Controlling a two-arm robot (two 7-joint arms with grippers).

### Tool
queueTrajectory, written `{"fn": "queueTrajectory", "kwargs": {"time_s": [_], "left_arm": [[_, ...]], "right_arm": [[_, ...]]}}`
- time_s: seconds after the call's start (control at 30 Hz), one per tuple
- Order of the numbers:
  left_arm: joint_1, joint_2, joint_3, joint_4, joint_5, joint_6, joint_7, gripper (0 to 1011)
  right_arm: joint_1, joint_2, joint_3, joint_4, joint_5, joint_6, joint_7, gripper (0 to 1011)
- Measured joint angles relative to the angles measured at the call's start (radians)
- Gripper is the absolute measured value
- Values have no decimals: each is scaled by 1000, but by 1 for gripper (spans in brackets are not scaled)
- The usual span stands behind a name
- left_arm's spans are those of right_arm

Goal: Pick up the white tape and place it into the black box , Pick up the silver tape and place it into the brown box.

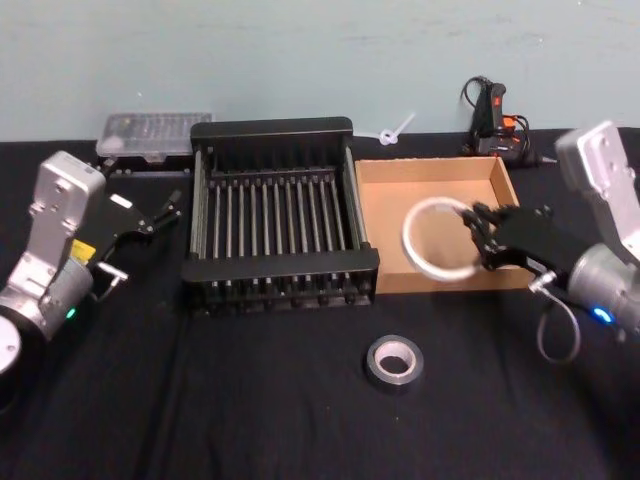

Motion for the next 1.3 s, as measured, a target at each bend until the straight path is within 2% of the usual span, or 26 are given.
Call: {"fn": "queueTrajectory", "kwargs": {"time_s": [0.2, 0.6, 0.8, 1.0, 1.3], "left_arm": [[0, 0, 0, 0, 0, 0, 0, 1001], [0, 0, 0, 0, 0, 0, 0, 1001], [0, 0, 0, 0, 0, 0, 0, 1001], [0, 0, 0, 0, 0, 0, 0, 1001], [0, 0, 0, 0, 0, 0, 0, 1001]], "right_arm": [[60, -42, -30, 31, -24, -7, 4, 95], [145, -96, -92, 86, -69, -8, 30, 95], [196, -132, -126, 134, -93, -11, 39, 95], [256, -175, -163, 210, -127, -21, 48, 95], [314, -225, -194, 291, -159, -33, 57, 95]]}}
